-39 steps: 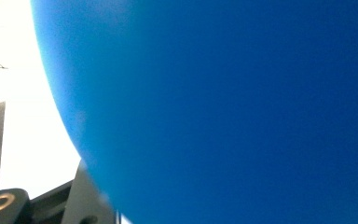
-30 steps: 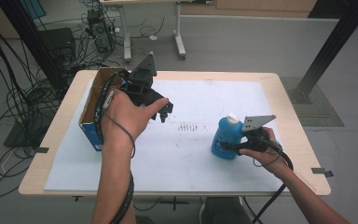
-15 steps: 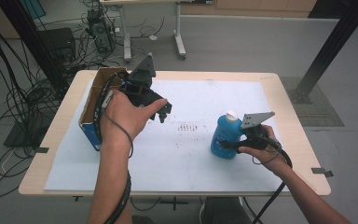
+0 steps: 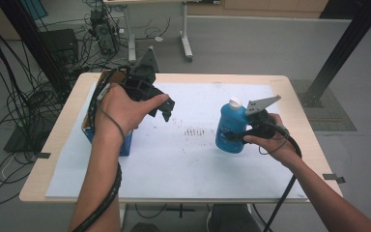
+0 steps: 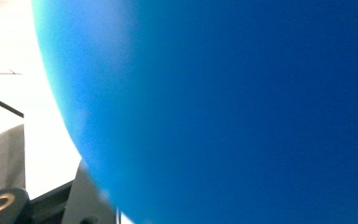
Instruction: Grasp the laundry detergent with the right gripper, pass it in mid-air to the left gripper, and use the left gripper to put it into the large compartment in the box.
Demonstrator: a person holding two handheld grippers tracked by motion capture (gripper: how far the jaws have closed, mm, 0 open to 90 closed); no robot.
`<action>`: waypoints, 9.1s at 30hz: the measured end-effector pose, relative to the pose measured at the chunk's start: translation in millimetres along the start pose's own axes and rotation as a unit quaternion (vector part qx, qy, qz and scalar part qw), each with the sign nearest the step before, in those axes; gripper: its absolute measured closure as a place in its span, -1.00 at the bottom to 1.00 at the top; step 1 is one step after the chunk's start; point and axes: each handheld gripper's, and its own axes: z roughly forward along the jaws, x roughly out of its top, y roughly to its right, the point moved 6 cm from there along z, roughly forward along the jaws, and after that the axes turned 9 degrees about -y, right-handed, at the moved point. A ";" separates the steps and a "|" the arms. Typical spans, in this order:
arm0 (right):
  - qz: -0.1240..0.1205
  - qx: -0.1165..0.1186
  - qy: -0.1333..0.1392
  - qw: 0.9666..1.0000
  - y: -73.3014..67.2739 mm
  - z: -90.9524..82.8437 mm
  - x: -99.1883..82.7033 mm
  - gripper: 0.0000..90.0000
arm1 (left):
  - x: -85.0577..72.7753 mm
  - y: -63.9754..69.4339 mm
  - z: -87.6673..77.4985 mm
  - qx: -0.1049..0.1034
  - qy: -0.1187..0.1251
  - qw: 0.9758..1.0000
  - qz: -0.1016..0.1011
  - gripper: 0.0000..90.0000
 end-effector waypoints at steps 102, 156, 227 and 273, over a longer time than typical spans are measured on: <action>-0.257 0.174 0.041 0.950 -108.5 47.8 180.2 -0.02 | 10.7 26.2 -33.8 0.047 -0.099 0.900 0.422 -0.89; -0.249 0.169 0.044 0.952 -104.1 43.2 177.7 -0.02 | 11.6 31.0 -33.8 0.053 -0.099 0.897 0.427 -0.89; -0.240 0.168 0.042 0.955 -99.8 39.7 177.2 -0.03 | 13.5 31.5 -34.3 0.062 -0.100 0.894 0.432 -0.87; -0.239 0.164 0.038 0.956 -99.7 40.2 174.9 -0.03 | 13.9 34.2 -34.6 0.087 -0.084 0.887 0.446 -0.20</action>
